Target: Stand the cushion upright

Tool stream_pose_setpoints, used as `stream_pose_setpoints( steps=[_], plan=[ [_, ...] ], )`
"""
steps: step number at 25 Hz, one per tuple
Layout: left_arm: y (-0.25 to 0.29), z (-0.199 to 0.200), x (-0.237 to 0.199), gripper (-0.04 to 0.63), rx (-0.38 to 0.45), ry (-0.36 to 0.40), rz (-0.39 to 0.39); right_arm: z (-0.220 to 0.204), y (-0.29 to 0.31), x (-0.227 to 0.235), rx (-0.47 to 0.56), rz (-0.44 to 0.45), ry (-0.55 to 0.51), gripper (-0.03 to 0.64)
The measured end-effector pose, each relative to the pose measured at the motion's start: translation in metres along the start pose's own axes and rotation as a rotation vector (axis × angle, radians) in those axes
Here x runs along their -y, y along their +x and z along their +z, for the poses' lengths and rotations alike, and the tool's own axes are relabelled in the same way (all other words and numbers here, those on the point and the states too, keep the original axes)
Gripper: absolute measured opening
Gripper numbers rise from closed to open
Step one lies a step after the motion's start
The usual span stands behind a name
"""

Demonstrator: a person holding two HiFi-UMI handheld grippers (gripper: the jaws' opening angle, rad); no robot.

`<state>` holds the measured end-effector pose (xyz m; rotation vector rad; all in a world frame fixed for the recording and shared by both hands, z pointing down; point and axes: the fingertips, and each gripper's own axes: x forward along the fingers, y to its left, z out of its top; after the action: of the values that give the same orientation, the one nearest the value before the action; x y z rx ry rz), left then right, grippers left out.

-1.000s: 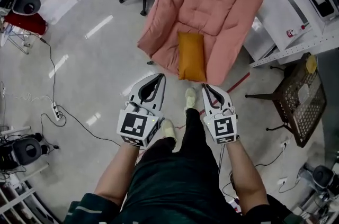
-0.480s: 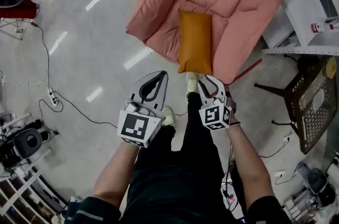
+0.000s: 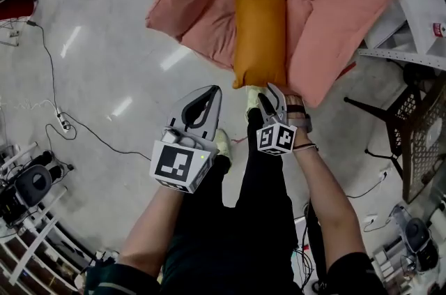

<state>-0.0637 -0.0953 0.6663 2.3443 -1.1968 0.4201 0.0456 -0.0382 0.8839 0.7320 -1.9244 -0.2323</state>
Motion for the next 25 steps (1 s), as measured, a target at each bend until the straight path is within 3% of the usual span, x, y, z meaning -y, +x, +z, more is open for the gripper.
stream_pose_setpoints(
  steps=[7, 12, 20, 25],
  plan=[
    [0.005, -0.03, -0.007, 0.006, -0.031, -0.009, -0.003, -0.02, 0.034, -0.023, -0.064, -0.038, -0.107, 0.194],
    [0.001, -0.039, -0.017, 0.006, -0.032, -0.011, 0.01, -0.024, 0.048, -0.018, -0.131, -0.113, -0.191, 0.183],
    [-0.005, -0.033, -0.017, 0.006, -0.038, -0.004, 0.014, -0.019, 0.048, -0.008, -0.116, -0.083, -0.142, 0.055],
    [-0.01, -0.008, -0.003, 0.006, -0.007, 0.001, 0.012, -0.007, 0.027, 0.014, -0.102, -0.057, -0.088, 0.014]
  ],
)
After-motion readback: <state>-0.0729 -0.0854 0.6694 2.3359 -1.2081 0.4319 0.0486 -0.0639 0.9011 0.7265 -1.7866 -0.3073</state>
